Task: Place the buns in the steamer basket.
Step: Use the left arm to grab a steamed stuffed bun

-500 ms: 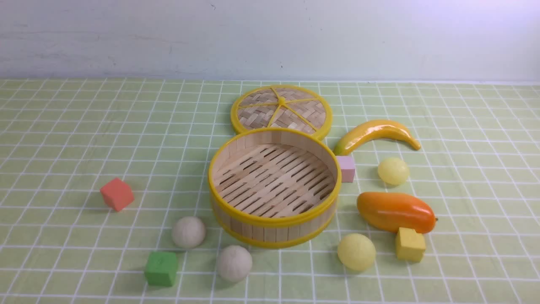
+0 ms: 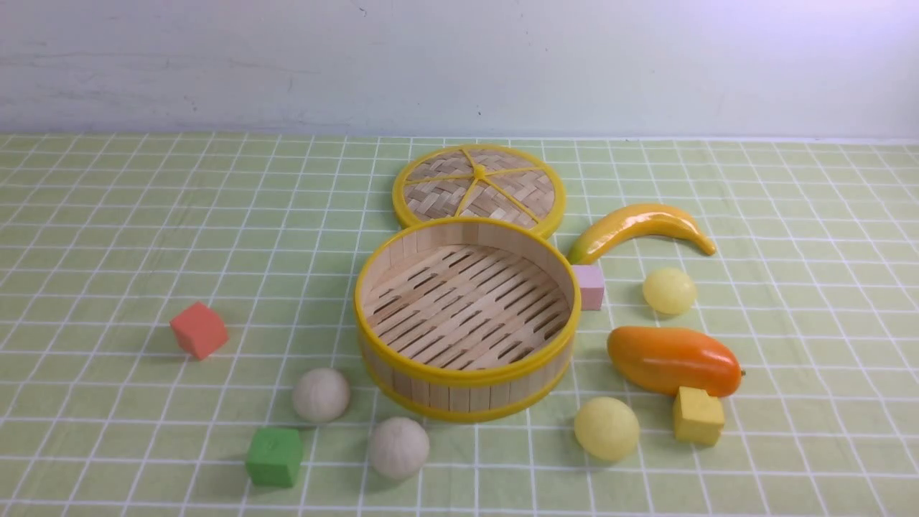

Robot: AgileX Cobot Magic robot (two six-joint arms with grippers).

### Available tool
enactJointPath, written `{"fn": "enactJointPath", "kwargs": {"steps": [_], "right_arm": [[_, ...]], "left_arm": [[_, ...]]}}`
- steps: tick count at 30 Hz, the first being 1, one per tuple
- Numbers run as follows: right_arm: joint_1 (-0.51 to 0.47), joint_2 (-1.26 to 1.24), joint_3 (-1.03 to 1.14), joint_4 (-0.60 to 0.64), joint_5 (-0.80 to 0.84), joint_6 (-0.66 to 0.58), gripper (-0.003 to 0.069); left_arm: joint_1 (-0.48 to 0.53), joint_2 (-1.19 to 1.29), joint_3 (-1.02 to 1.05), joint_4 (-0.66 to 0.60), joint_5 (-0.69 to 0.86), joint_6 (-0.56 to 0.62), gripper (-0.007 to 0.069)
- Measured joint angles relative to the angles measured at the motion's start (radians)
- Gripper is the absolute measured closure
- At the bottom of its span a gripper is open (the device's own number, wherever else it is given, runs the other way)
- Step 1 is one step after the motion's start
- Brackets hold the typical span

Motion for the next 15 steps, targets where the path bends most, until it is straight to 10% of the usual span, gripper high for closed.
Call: {"fn": "enactJointPath", "kwargs": {"steps": [15], "right_arm": [[0.0, 0.0, 0.0, 0.0, 0.0, 0.0, 0.0419]], "left_arm": [[0.0, 0.0, -0.01, -0.408, -0.328, -0.144, 0.041]]}}
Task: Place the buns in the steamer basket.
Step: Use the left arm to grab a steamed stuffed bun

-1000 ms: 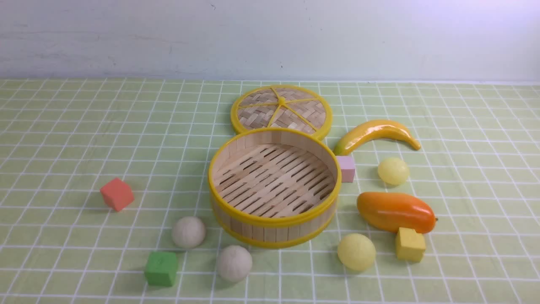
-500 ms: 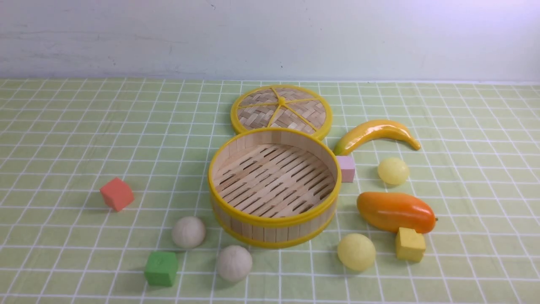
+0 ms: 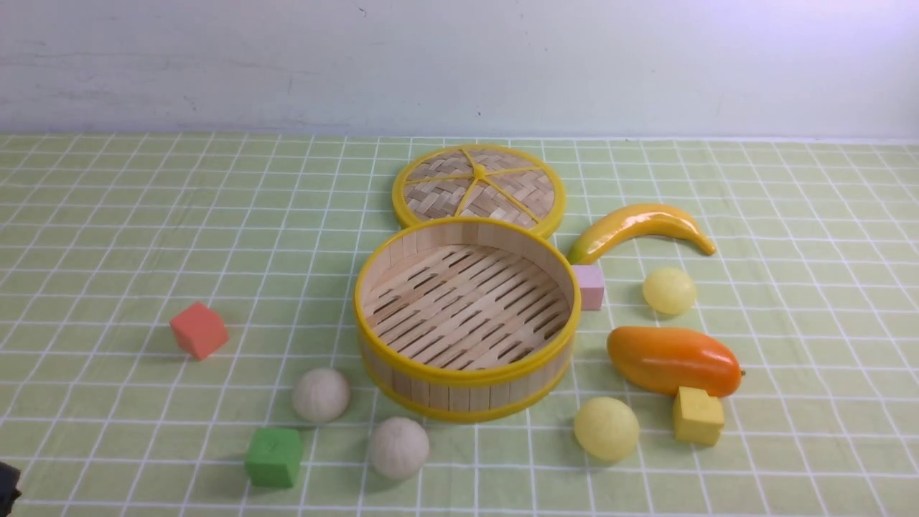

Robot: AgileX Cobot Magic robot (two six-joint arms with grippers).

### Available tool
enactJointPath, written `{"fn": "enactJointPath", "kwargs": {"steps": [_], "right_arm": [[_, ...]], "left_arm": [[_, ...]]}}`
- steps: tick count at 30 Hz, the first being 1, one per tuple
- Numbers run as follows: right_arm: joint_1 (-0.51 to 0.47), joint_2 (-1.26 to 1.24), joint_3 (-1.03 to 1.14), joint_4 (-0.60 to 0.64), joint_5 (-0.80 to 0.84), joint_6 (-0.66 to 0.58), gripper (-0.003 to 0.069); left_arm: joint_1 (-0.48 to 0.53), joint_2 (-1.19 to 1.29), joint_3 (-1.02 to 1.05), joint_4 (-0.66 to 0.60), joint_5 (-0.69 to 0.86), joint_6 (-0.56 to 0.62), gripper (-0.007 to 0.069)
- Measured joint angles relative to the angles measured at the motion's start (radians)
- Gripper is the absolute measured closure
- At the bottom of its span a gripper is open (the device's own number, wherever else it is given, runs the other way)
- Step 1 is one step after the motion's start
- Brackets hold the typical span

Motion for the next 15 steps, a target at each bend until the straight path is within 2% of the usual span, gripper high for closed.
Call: {"fn": "enactJointPath", "kwargs": {"steps": [3, 5, 7, 10, 11, 13, 15], "right_arm": [[0.0, 0.0, 0.0, 0.0, 0.0, 0.0, 0.0419], [0.0, 0.0, 0.0, 0.0, 0.0, 0.0, 0.0419], [0.0, 0.0, 0.0, 0.0, 0.0, 0.0, 0.0419], [0.0, 0.0, 0.0, 0.0, 0.0, 0.0, 0.0419], [0.0, 0.0, 0.0, 0.0, 0.0, 0.0, 0.0419], [0.0, 0.0, 0.0, 0.0, 0.0, 0.0, 0.0419], [0.0, 0.0, 0.0, 0.0, 0.0, 0.0, 0.0419]], "left_arm": [[-0.01, 0.003, -0.09, -0.027, 0.119, -0.012, 0.0486], [-0.022, 0.036, -0.184, -0.019, 0.223, 0.034, 0.0559], [-0.033, 0.12, -0.3, -0.001, 0.361, 0.131, 0.0638], [-0.041, 0.33, -0.475, 0.027, 0.591, 0.247, 0.0638], [-0.041, 0.346, -0.486, 0.029, 0.606, 0.247, 0.0638], [-0.041, 0.593, -0.626, 0.058, 0.788, 0.344, 0.0638], [-0.041, 0.736, -0.69, 0.071, 0.84, 0.402, 0.0638]]}}
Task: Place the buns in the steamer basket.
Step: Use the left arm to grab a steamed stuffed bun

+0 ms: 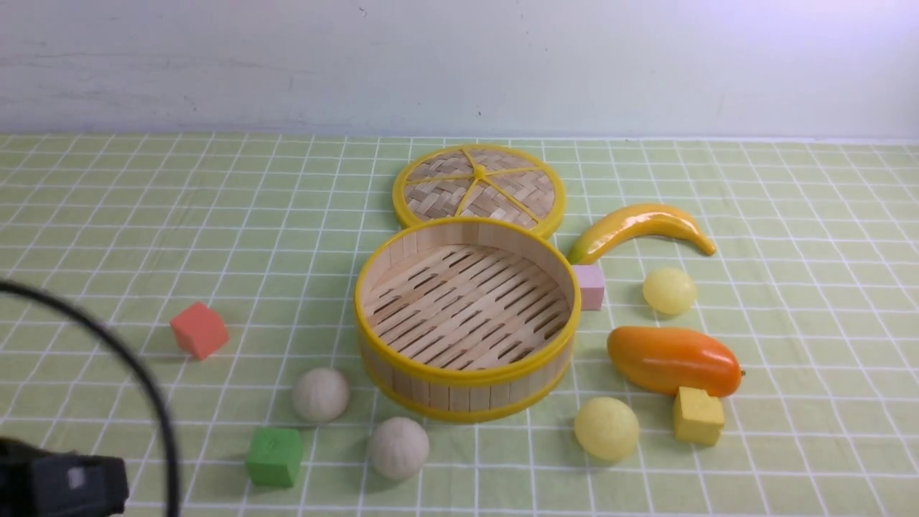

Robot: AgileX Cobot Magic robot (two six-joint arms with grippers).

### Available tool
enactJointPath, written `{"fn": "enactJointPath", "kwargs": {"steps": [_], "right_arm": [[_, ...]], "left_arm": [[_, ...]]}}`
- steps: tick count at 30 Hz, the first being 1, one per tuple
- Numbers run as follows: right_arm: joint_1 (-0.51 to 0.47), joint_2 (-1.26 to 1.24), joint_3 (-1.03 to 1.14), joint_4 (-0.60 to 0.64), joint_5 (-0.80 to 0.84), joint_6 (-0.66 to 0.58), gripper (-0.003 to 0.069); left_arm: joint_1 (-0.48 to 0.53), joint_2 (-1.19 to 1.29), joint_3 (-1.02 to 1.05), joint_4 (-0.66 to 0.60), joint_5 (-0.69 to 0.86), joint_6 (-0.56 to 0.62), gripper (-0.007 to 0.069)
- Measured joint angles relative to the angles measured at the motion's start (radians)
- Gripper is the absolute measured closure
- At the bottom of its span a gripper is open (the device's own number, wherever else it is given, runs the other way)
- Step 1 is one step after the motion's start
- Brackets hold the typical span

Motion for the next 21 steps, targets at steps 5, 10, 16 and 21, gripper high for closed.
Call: {"fn": "enactJointPath", "kwargs": {"steps": [5, 10, 16, 21], "right_arm": [[0.0, 0.0, 0.0, 0.0, 0.0, 0.0, 0.0419], [0.0, 0.0, 0.0, 0.0, 0.0, 0.0, 0.0419], [0.0, 0.0, 0.0, 0.0, 0.0, 0.0, 0.0419], [0.0, 0.0, 0.0, 0.0, 0.0, 0.0, 0.0419]], "left_arm": [[-0.002, 0.39, -0.156, 0.017, -0.005, 0.158, 0.0638], [-0.119, 0.669, -0.331, 0.058, -0.018, 0.199, 0.0638], [-0.231, 0.839, -0.46, 0.258, -0.025, 0.09, 0.0638], [-0.23, 0.926, -0.484, 0.319, -0.082, 0.075, 0.0634]]}}
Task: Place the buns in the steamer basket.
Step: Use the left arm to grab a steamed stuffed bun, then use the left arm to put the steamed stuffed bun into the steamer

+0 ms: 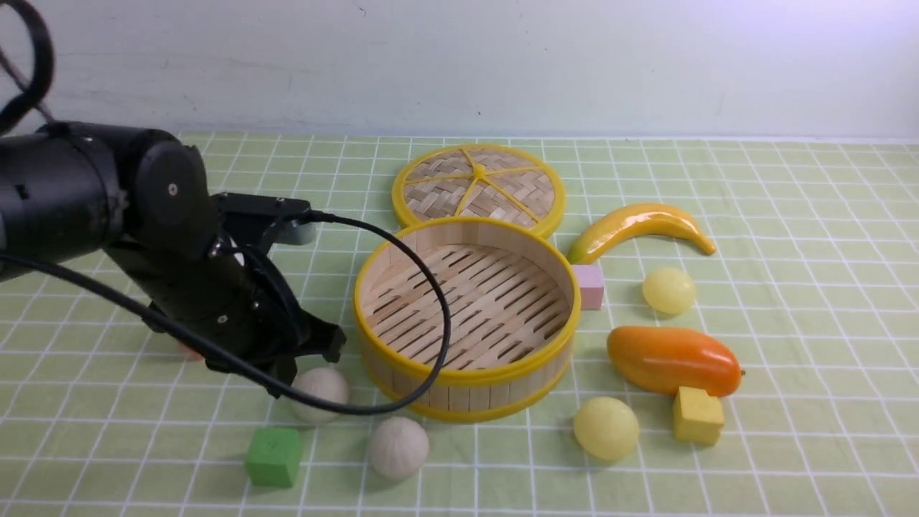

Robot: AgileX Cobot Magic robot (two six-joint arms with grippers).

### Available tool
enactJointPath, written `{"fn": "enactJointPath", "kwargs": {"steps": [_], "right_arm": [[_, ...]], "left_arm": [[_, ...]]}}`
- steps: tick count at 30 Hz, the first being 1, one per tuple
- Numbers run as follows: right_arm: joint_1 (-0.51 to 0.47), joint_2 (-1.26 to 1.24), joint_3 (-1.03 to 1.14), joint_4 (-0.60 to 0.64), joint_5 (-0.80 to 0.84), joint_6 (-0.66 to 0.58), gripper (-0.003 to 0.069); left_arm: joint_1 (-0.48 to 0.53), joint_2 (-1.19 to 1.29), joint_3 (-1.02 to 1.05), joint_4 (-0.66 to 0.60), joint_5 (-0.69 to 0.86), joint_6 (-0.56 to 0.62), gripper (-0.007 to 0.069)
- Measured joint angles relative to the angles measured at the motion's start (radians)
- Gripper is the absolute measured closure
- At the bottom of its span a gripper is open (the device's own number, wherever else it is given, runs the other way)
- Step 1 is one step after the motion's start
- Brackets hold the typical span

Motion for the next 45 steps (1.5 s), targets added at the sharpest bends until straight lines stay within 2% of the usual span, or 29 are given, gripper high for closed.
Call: {"fn": "enactJointPath", "kwargs": {"steps": [1, 4, 9, 13, 18, 24, 27, 28, 29, 30, 35, 39, 45], "right_arm": [[0.0, 0.0, 0.0, 0.0, 0.0, 0.0, 0.0419], [0.0, 0.0, 0.0, 0.0, 0.0, 0.0, 0.0419], [0.0, 0.0, 0.0, 0.0, 0.0, 0.0, 0.0419], [0.0, 0.0, 0.0, 0.0, 0.0, 0.0, 0.0419], [0.0, 0.0, 0.0, 0.0, 0.0, 0.0, 0.0419], [0.0, 0.0, 0.0, 0.0, 0.0, 0.0, 0.0419], [0.0, 0.0, 0.0, 0.0, 0.0, 0.0, 0.0419], [0.0, 0.0, 0.0, 0.0, 0.0, 0.0, 0.0419], [0.0, 0.0, 0.0, 0.0, 0.0, 0.0, 0.0419], [0.0, 0.0, 0.0, 0.0, 0.0, 0.0, 0.0419], [0.0, 0.0, 0.0, 0.0, 0.0, 0.0, 0.0419], [0.0, 0.0, 0.0, 0.0, 0.0, 0.0, 0.0419], [0.0, 0.0, 0.0, 0.0, 0.0, 0.0, 0.0419]], "left_arm": [[0.0, 0.006, 0.0, -0.003, -0.003, 0.003, 0.0629], [0.0, 0.041, -0.003, -0.036, -0.037, 0.048, 0.0553], [0.0, 0.051, -0.003, -0.045, -0.107, 0.075, 0.0391], [0.0, 0.066, -0.004, -0.045, -0.157, 0.079, 0.0333], [0.0, 0.124, -0.004, -0.045, -0.175, 0.086, 0.0348], [0.0, 0.167, -0.005, -0.044, -0.201, 0.087, 0.0417], [0.0, 0.175, -0.007, -0.044, -0.202, 0.087, 0.0533], [0.0, 0.175, -0.007, -0.044, -0.202, 0.086, 0.0543], [0.0, 0.175, -0.007, -0.044, -0.202, 0.086, 0.061], [0.0, 0.174, -0.007, -0.044, -0.199, 0.086, 0.0629], [-0.006, 0.103, -0.017, -0.041, -0.131, 0.086, 0.0638], [-0.063, -0.007, -0.073, -0.034, -0.097, 0.086, 0.0638], [-0.11, 0.048, -0.216, -0.044, -0.128, 0.086, 0.0638]]}}
